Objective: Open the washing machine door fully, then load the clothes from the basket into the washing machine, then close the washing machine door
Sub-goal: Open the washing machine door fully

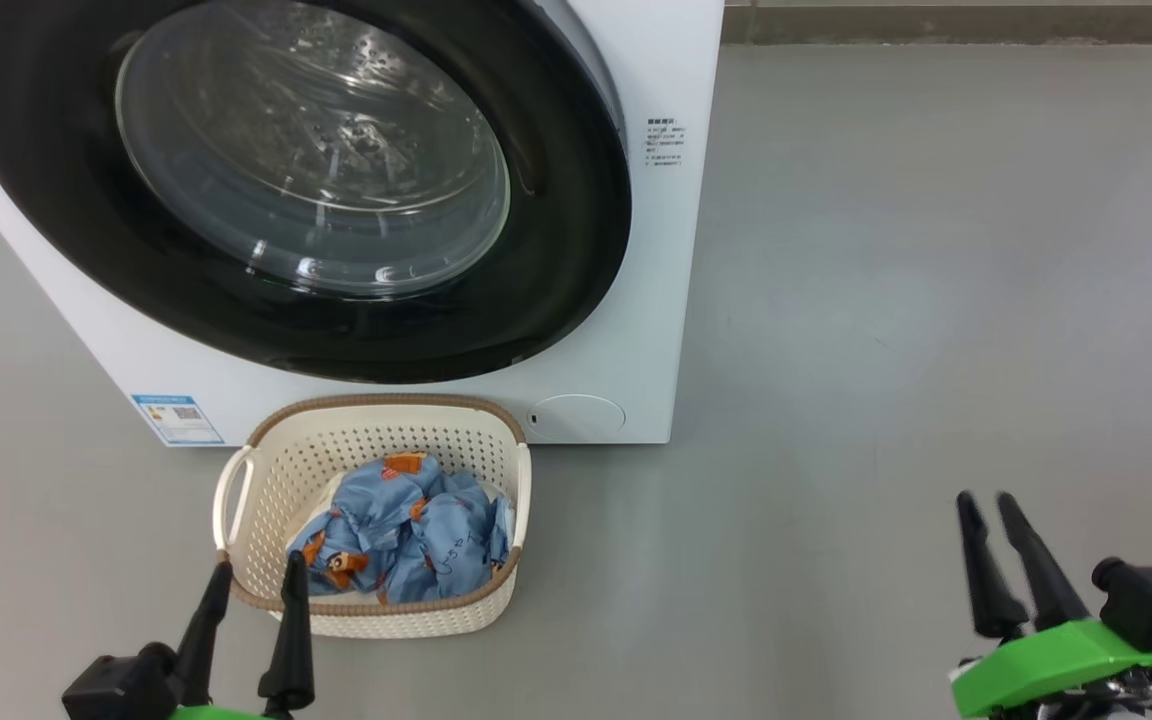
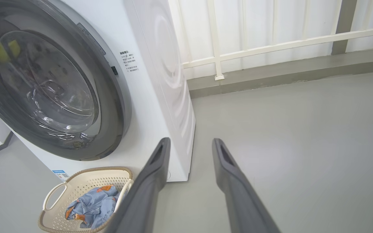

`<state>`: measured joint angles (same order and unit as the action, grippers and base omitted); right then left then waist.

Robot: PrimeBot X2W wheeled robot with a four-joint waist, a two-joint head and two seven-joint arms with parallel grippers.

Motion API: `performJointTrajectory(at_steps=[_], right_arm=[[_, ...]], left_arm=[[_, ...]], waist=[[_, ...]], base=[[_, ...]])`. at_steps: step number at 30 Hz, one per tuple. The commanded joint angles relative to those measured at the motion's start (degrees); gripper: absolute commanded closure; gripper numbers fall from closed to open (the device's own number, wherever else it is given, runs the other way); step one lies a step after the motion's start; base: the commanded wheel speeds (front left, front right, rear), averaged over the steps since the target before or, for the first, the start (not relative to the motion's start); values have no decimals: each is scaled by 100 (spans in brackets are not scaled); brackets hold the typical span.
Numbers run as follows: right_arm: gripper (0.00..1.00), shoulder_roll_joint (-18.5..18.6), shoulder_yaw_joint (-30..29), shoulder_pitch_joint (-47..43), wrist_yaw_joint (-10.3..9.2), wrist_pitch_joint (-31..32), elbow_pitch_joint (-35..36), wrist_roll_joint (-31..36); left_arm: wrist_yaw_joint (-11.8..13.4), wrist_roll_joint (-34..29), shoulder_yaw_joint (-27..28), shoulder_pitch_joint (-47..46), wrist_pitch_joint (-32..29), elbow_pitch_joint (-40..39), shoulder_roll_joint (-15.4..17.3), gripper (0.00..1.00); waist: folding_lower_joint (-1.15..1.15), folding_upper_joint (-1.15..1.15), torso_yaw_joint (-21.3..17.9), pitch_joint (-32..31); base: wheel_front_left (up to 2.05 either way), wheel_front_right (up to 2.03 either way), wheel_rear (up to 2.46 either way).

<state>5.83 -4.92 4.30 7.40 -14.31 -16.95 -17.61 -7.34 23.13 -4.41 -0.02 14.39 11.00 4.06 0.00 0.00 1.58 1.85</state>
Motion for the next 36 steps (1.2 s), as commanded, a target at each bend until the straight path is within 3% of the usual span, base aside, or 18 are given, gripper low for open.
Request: performJointTrajectory(at_steps=[1,9,16,17,26,36], right_arm=[[100,-3,166,274,9,-69,234,-137],[100,-183,311,819,9,-69,639,-1281],[100,-80,569,1668,9,-69,890,-3004],[100,-80,569,1668,9,-69,890,-3004],[100,877,1566,2847,9,-49,875,-5429],[100,1690,2112,3883,9,571,572,-6904]], left_arm=[[-14,50,171,-157,61,-162,35,0],[-14,66,84,-226,61,-196,-28,0],[-14,79,-38,-422,61,-256,-57,0],[-14,79,-38,-422,61,-256,-57,0],[-14,130,-251,-722,61,-271,-79,0],[-14,233,-467,-964,61,-292,-103,0]], waist=[[0,0,14,11],[0,0,121,126],[0,0,297,371],[0,0,297,371],[0,0,630,702],[0,0,979,1082]], base=[[0,0,0],[0,0,0],[0,0,0],[0,0,0],[0,0,0],[0,0,0]])
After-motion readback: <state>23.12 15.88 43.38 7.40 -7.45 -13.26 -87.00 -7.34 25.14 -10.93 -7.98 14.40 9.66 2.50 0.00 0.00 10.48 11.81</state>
